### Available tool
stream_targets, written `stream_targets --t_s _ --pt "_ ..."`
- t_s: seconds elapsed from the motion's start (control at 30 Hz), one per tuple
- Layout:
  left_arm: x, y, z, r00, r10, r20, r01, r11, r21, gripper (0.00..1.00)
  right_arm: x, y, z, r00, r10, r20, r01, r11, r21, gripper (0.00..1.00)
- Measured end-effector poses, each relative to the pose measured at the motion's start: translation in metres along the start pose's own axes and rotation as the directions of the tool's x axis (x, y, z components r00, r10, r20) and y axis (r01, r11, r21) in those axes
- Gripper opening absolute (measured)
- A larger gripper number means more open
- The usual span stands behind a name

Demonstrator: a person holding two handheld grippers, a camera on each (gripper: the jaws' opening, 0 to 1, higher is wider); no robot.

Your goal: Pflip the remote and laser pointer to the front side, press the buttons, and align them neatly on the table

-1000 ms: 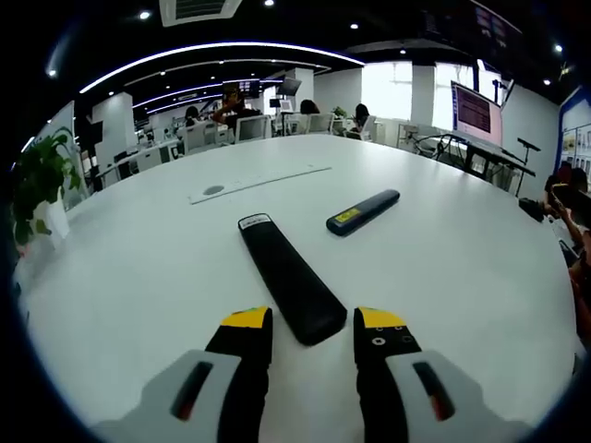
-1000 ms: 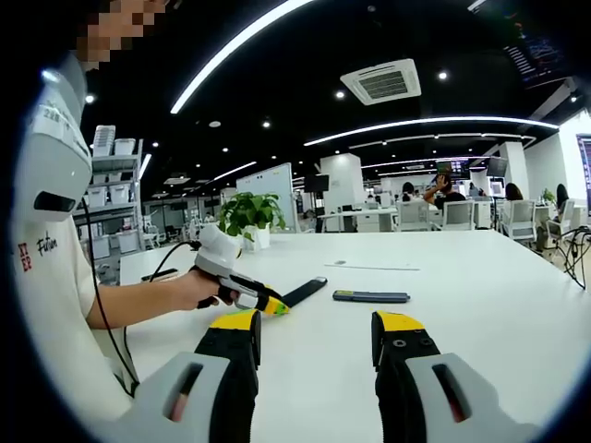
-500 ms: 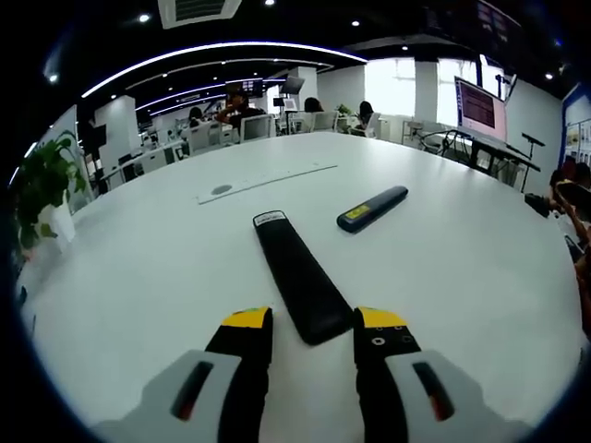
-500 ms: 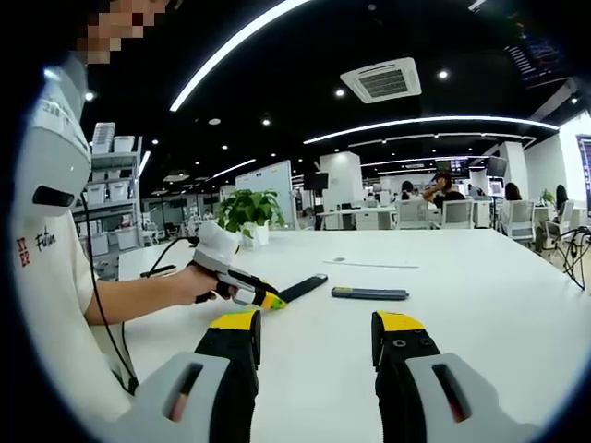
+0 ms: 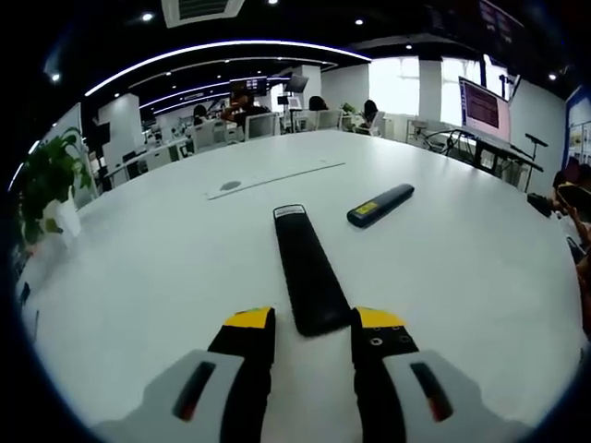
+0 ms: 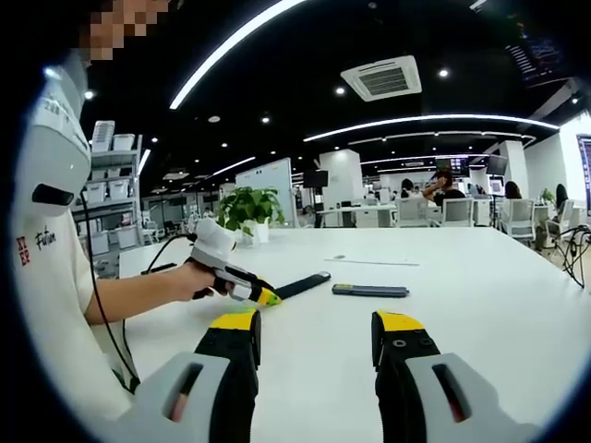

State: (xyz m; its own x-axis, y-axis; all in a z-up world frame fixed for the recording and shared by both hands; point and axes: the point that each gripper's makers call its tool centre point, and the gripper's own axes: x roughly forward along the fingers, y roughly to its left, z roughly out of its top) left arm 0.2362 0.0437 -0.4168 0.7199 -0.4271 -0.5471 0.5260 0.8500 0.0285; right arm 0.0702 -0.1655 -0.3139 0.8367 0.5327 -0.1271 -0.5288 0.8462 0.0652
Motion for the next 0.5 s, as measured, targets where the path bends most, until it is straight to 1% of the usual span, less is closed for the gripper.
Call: stream_targets --t_s 0.17,0.3,0.5 --pt "0.0028 -0.0050 0.0018 1.000 -0.014 0.008 0.014 1.000 0.003 0.34 0.0011 0.0043 0.0012 1.000 0.011 0.002 -0.011 1.000 -0.005 0.50" --pt "0.0061 -0.0054 0.0049 1.000 -0.009 0.018 0.008 1.000 0.021 0.35 0.0002 0.0065 0.0014 1.000 0.013 0.000 -0.013 1.000 -0.008 0.50" --pt "0.0074 -0.0053 0.0053 1.000 -0.007 0.014 0.007 1.000 0.017 0.34 -0.0047 0.0054 0.0009 1.000 0.001 -0.001 -0.001 1.000 -0.008 0.50"
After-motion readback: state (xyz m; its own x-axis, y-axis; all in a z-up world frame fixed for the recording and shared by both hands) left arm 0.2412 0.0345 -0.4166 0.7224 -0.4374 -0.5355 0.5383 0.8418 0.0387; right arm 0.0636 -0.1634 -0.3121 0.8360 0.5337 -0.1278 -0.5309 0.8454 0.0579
